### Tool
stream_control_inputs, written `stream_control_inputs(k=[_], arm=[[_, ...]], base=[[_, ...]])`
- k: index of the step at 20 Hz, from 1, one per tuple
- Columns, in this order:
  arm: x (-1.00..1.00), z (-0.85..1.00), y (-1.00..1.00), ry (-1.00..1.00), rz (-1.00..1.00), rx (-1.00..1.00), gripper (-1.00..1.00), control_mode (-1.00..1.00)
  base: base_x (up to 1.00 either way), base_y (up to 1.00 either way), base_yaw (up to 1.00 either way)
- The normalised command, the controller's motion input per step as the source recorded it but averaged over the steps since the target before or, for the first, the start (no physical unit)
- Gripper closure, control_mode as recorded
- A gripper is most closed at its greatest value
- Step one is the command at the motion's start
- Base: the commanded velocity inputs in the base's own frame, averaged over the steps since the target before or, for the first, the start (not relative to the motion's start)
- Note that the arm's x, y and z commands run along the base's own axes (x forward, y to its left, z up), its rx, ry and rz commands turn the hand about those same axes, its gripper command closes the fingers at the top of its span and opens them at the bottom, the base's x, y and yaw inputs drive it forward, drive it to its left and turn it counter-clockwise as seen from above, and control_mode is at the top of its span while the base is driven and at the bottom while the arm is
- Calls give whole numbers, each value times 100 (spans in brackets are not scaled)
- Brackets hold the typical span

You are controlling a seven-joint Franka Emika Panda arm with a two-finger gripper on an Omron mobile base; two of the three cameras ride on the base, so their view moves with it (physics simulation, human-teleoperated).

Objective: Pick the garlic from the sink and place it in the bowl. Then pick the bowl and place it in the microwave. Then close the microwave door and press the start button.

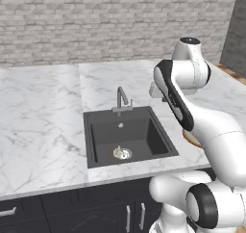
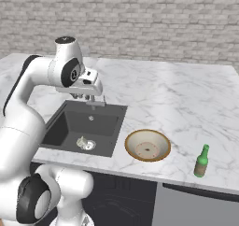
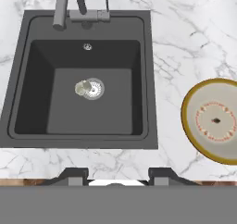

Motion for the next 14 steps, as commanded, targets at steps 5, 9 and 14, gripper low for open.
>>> stream_control_inputs(k=[5,9,14], arm=[[-19,-18,0,5,0,-1,-100,-100],[-64,-65,35,5,0,0,-100,-100],[-42,-89,31,0,4,7,-100,-100]], base=[[0,0,0],[0,0,0],[0,0,0]])
